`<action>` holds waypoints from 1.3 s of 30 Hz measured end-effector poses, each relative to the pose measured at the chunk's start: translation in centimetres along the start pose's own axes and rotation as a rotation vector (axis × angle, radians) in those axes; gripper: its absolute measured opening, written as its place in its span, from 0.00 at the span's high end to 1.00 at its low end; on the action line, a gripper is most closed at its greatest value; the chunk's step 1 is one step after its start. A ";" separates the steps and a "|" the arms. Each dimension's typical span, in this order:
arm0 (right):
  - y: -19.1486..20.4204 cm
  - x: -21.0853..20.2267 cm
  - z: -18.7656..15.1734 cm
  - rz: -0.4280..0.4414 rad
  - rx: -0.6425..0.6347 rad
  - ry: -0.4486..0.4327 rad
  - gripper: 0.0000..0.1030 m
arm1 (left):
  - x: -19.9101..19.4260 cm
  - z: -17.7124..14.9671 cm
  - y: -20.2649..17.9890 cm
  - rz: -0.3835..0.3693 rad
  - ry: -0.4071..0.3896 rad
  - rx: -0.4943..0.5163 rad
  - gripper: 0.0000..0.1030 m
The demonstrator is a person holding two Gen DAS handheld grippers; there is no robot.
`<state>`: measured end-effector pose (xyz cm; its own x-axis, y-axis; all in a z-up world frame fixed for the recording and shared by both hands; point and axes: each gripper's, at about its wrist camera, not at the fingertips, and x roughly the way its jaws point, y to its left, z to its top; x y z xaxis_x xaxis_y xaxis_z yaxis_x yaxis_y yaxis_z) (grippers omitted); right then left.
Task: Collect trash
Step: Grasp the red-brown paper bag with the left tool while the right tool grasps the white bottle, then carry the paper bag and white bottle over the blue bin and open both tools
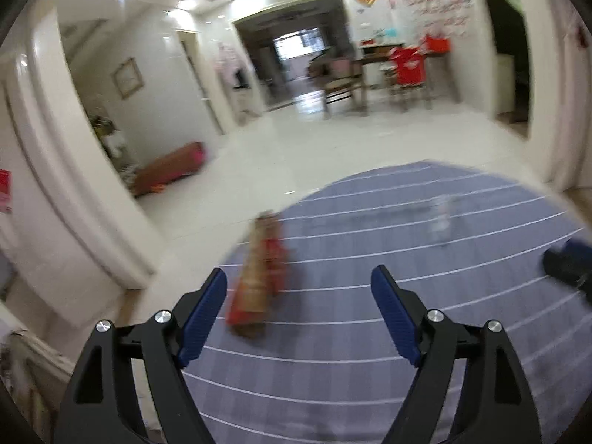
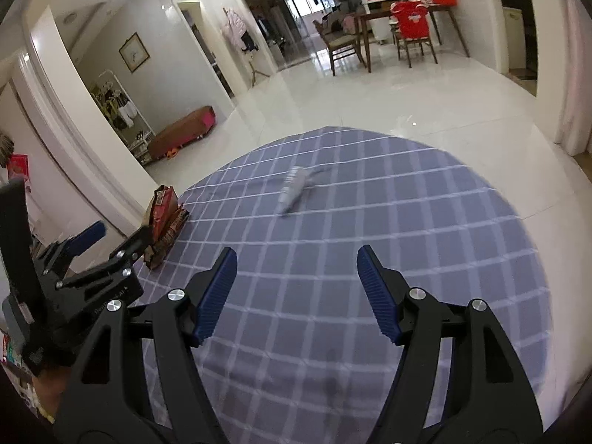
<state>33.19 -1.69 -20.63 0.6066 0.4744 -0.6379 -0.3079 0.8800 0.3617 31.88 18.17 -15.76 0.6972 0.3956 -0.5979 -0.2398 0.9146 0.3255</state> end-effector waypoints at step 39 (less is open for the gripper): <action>0.8 2.6 3.5 0.051 -0.086 -0.020 0.76 | 2.8 4.1 0.1 -0.218 -0.030 -0.098 0.77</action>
<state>37.13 0.21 -19.60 0.6024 0.5191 -0.6064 -0.3999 0.8537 0.3336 36.59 19.01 -14.40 0.7591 0.1863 -0.6237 -0.1448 0.9825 0.1172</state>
